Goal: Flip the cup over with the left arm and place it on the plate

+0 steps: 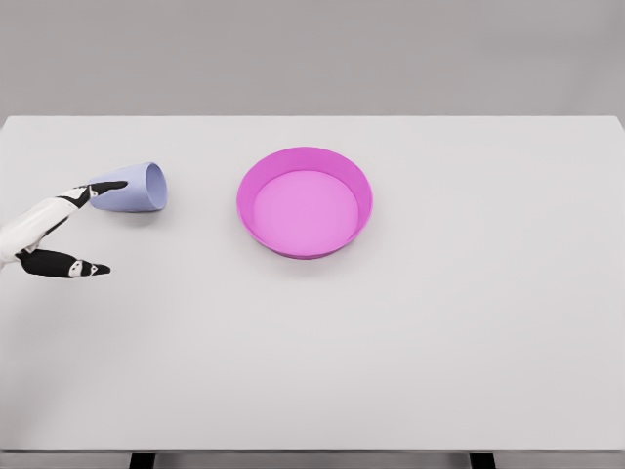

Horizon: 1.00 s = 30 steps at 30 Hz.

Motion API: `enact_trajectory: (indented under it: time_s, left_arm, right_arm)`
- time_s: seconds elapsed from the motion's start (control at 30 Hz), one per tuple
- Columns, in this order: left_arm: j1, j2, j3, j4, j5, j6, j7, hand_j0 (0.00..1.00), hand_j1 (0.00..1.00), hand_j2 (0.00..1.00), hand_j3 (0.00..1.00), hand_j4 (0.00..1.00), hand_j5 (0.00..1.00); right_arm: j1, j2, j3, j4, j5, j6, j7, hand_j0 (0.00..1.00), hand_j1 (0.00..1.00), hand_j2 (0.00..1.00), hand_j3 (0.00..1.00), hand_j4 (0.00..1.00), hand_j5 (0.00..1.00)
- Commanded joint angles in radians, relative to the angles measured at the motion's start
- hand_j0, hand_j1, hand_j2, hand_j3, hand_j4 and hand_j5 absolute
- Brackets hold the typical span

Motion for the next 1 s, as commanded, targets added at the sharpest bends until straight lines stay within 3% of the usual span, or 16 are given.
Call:
enact_trajectory:
  time_s: [0.0,0.1,0.17,0.27,0.43,0.57,0.67,0.8,0.97]
  left_arm:
    - [0.0,0.005,0.001,0.0,0.007,0.002,0.0,1.0,1.0,1.0,1.0,1.0,1.0]
    - [-0.002,0.007,0.016,0.005,0.002,0.002,-0.003,1.0,1.0,1.0,1.0,1.0,1.0]
    - [-0.003,0.004,0.081,0.006,-0.062,0.002,-0.052,1.0,1.0,1.0,1.0,1.0,1.0]
    - [-0.002,0.014,0.138,0.04,-0.079,0.002,-0.053,1.0,1.0,1.0,1.0,1.0,1.0]
    - [-0.002,0.061,0.147,0.062,-0.079,0.002,-0.061,1.0,1.0,1.0,1.0,1.0,1.0]
    - [-0.012,0.061,0.145,0.062,-0.082,0.002,-0.135,1.0,1.0,1.0,1.0,1.0,1.0]
    - [-0.048,0.057,0.138,0.066,-0.108,0.002,-0.147,1.0,1.0,1.0,1.0,1.0,1.0]
    - [-0.103,0.044,0.118,0.134,-0.108,0.002,-0.145,1.0,1.0,1.0,1.0,1.0,1.0]
    - [-0.23,-0.013,0.013,0.249,-0.103,0.002,-0.145,1.0,1.0,1.0,1.0,1.0,1.0]
  right_arm:
    - [0.0,0.0,-0.005,-0.004,-0.003,-0.001,-0.009,1.0,1.0,1.0,1.0,1.0,1.0]
    - [0.006,0.0,0.001,0.001,-0.001,0.001,-0.007,1.0,1.0,1.0,1.0,1.0,1.0]
    - [0.006,0.0,0.002,0.001,-0.001,0.002,-0.007,1.0,1.0,1.0,1.0,1.0,1.0]
    - [0.006,0.0,0.001,0.001,-0.001,0.002,-0.007,1.0,1.0,1.0,1.0,1.0,1.0]
    - [0.006,0.0,0.001,0.001,-0.001,0.001,-0.007,1.0,1.0,1.0,1.0,1.0,1.0]
    - [0.006,0.0,0.001,0.001,-0.001,0.002,-0.007,1.0,1.0,1.0,1.0,1.0,1.0]
    - [0.006,0.0,0.001,0.001,-0.001,0.002,-0.007,1.0,1.0,1.0,1.0,1.0,1.0]
    - [0.006,0.0,0.001,0.001,-0.001,0.002,-0.007,1.0,1.0,1.0,1.0,1.0,1.0]
    - [0.006,0.0,0.001,0.001,-0.001,0.002,-0.007,1.0,1.0,1.0,1.0,1.0,1.0]
